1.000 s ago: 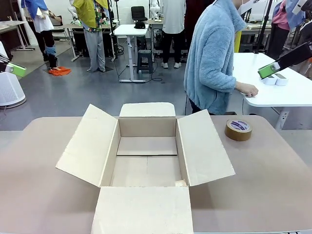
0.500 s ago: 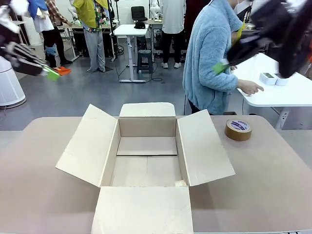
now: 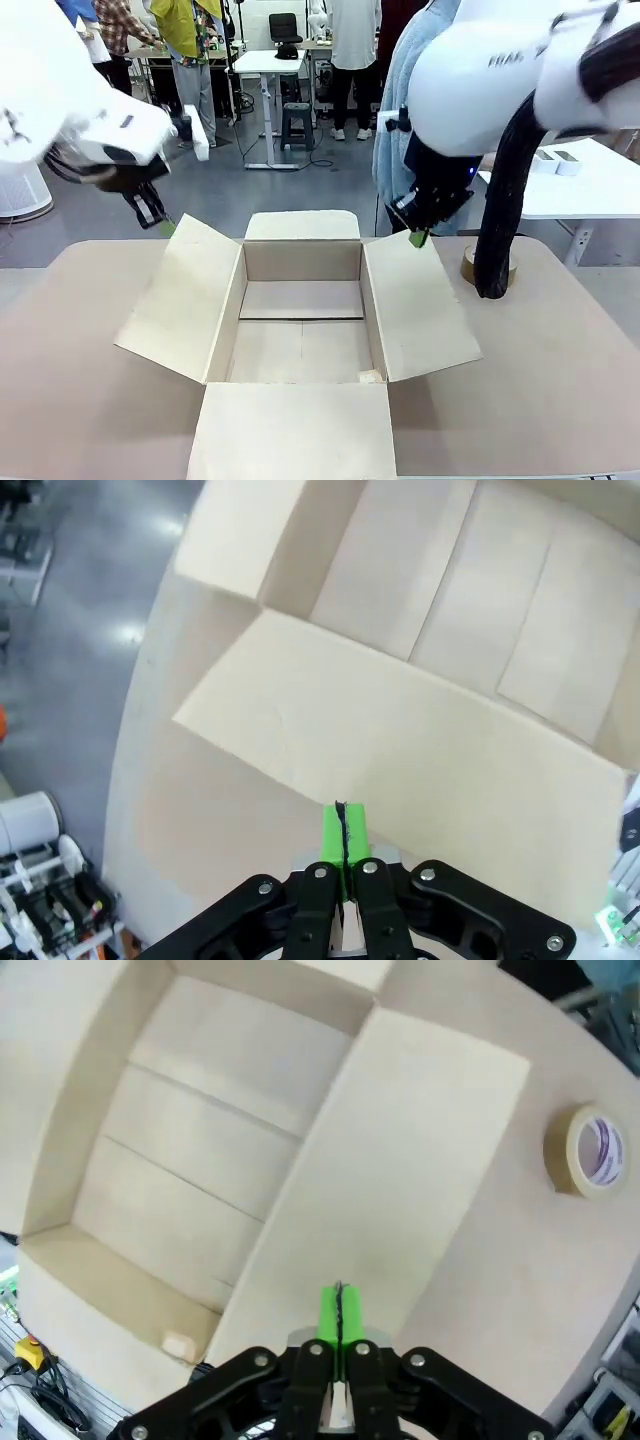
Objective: Wrap the clocks to prevent damage.
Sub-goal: Open the side flaps of the Package Box.
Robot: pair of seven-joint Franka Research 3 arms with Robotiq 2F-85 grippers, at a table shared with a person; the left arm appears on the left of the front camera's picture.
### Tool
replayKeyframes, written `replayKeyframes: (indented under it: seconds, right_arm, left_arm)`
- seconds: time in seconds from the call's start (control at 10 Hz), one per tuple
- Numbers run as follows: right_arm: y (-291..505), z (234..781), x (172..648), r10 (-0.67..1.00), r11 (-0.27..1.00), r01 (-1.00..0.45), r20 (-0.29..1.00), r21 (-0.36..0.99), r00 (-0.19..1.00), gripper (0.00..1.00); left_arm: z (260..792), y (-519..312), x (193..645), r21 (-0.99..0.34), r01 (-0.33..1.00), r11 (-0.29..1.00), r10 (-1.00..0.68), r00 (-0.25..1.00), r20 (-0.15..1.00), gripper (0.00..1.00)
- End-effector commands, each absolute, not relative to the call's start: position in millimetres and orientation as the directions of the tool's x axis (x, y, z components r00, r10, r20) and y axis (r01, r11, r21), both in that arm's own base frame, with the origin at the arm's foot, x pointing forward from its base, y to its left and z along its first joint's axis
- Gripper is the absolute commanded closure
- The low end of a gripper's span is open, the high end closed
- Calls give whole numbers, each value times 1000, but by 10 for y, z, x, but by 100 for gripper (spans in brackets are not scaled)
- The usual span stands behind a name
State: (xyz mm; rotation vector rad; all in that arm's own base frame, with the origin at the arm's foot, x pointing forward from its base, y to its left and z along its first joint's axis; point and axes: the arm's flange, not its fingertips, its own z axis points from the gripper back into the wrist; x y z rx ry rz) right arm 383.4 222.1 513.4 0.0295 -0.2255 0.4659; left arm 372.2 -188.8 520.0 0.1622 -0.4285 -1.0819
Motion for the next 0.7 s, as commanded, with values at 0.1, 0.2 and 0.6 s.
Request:
replayKeyframes:
  seconds: [0.1,0.2,0.6]
  right_arm:
    - [2221,5134,3834,442,893,-449,222,-23,869,99]
    - [2221,5134,3834,442,893,-449,222,-23,869,99]
    - [2279,4996,3913,400,915,-401,184,-31,898,99]
  left_arm:
    - [5200,-1888,3722,334,819,467,-881,397,258,100]
    - [5200,-1888,3722,334,819,467,-881,397,258,100]
    - [5110,-1969,3771,309,778,548,-835,484,262,100]
